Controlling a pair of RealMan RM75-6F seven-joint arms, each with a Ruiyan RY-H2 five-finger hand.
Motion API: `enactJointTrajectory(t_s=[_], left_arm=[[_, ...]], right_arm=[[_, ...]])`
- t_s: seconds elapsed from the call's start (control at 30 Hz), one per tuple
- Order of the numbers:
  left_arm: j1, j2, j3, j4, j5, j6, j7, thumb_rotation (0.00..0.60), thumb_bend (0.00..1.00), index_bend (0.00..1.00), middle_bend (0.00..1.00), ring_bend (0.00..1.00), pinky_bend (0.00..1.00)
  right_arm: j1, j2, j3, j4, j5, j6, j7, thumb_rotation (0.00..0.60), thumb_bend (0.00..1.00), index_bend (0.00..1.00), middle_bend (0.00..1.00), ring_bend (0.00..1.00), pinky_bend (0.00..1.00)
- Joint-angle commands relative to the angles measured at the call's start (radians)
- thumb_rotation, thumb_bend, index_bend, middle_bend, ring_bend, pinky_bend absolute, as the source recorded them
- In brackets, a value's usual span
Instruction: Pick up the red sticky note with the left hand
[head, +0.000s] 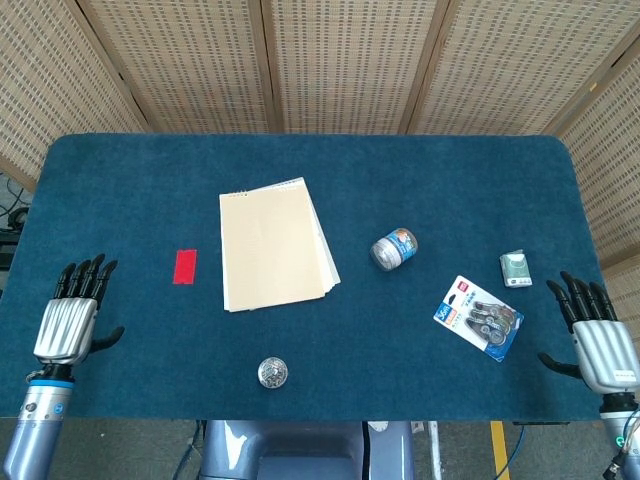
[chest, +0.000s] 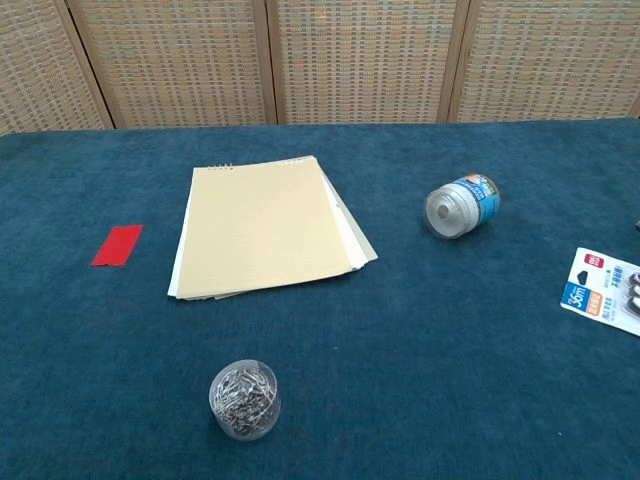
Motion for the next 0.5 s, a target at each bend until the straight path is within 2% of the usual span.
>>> enactJointTrajectory(t_s=[0.03, 0.2, 0.5], left_arm=[[-0.002, -0.003, 0.0, 0.003, -0.002, -0.004, 0.003, 0.6, 0.28, 0.0, 0.0, 0.0, 0.0], [-0.004, -0.005, 0.0, 0.007, -0.006, -0.005, 0.007, 0.6, 0.35, 0.0, 0.0, 0.0, 0.0], [-0.008, -0.013, 0.001, 0.018, -0.011, -0.015, 0.007, 0.6, 0.35, 0.0, 0.0, 0.0, 0.0]], right_arm=[[0.002, 0.001, 0.0, -0.001, 0.001, -0.003, 0.001, 0.6, 0.05, 0.0, 0.0, 0.0, 0.0], [0.001, 0.0, -0.001, 0.001, -0.002, -0.002, 0.001, 0.6, 0.05, 0.0, 0.0, 0.0, 0.0], [0.0, 0.001, -0.001, 0.0, -0.001, 0.001, 0.005, 0.6, 0.05, 0.0, 0.0, 0.0, 0.0]])
